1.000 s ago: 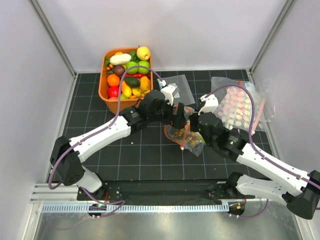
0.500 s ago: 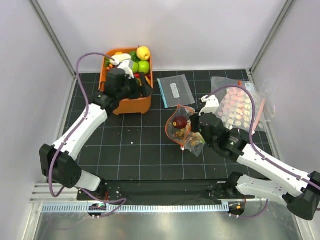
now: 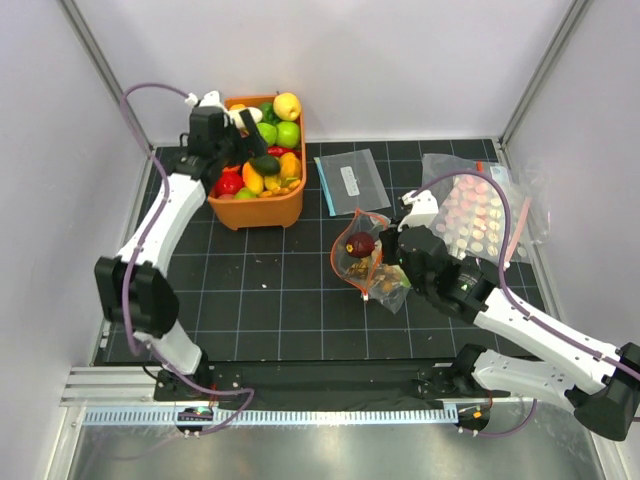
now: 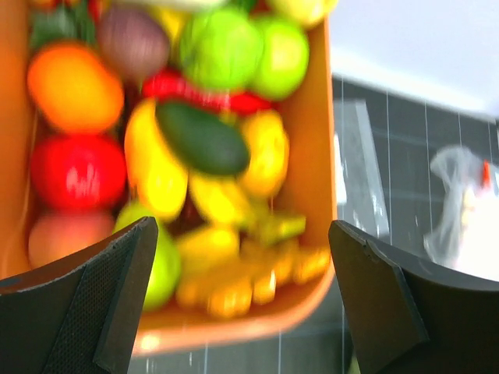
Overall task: Place the food in the zip-top bag and seal the zipper
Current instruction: Pick up the fake fruit from the bin.
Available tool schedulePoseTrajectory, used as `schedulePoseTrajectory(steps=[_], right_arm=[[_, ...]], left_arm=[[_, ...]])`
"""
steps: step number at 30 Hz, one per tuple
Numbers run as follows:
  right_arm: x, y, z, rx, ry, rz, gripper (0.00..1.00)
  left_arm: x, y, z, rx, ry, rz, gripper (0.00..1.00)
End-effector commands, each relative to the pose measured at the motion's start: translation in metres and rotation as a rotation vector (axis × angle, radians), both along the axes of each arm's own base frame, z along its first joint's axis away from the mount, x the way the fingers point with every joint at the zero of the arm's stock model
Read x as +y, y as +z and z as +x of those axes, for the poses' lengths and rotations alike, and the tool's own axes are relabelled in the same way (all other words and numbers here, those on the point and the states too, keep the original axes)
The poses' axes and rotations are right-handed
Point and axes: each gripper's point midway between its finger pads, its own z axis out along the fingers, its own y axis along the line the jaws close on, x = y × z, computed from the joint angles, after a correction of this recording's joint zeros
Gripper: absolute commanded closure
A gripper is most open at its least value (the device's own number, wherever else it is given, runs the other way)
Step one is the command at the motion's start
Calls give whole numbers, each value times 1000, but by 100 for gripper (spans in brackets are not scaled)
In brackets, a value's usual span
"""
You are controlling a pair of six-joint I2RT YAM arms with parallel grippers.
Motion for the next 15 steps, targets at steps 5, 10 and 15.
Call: schedulePoseTrajectory(steps=[5, 10, 15], right_arm=[[-3, 17, 7, -59, -34, 32, 99], [-2, 16, 8, -56, -34, 26, 99], [-2, 19, 6, -59, -24, 36, 99]], left_arm=[[7, 16, 71, -38, 39, 147, 5], [6, -20, 104, -3, 30, 225, 5], [2, -32, 123, -14, 32, 221, 7]])
